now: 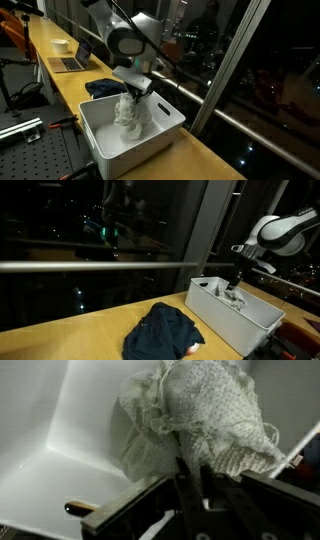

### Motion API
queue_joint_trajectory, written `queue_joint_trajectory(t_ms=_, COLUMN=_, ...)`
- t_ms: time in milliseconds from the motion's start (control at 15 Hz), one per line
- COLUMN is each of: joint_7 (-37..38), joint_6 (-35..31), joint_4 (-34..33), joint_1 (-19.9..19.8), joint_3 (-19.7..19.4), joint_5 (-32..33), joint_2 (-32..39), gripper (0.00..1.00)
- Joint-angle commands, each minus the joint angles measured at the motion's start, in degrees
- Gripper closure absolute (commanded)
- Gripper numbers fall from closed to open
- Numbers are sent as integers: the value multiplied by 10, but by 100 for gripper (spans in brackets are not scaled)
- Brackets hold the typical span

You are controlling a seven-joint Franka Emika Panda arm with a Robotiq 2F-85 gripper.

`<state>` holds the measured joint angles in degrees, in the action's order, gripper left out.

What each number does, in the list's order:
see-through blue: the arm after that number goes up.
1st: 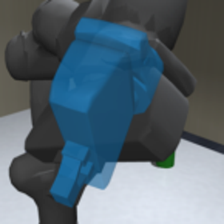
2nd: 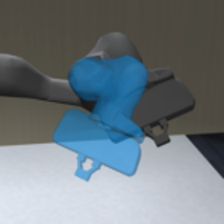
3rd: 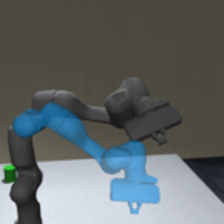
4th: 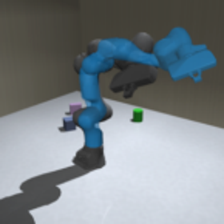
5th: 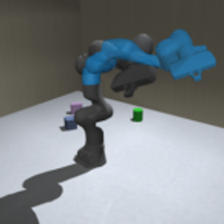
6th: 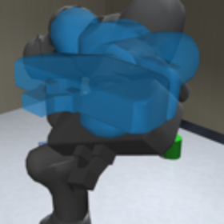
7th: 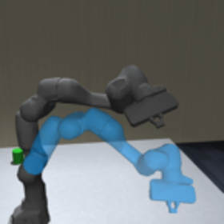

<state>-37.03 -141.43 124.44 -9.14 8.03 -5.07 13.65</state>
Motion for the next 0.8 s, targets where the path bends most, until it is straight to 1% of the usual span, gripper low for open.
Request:
queue_joint_trajectory(t_ms=0, joint_7=12, joint_6=38, joint_4=28, joint_1=47, joint_3=-1, joint_5=10, joint_2=-110, gripper=96)
queue_joint_trajectory(t_ms=200, joint_7=41, joint_6=73, joint_4=17, joint_1=97, joint_3=1, joint_5=42, joint_2=-170, gripper=96)
queue_joint_trajectory(t_ms=333, joint_7=59, joint_6=98, joint_4=-3, joint_1=127, joint_3=4, joint_5=62, joint_2=-187, gripper=96)
queue_joint_trajectory(t_ms=533, joint_7=88, joint_6=123, joint_4=-35, joint_1=166, joint_3=17, joint_5=98, joint_2=-187, gripper=96)
queue_joint_trajectory(t_ms=733, joint_7=109, joint_6=145, joint_4=-75, joint_1=197, joint_3=36, joint_5=128, joint_2=-163, gripper=96)
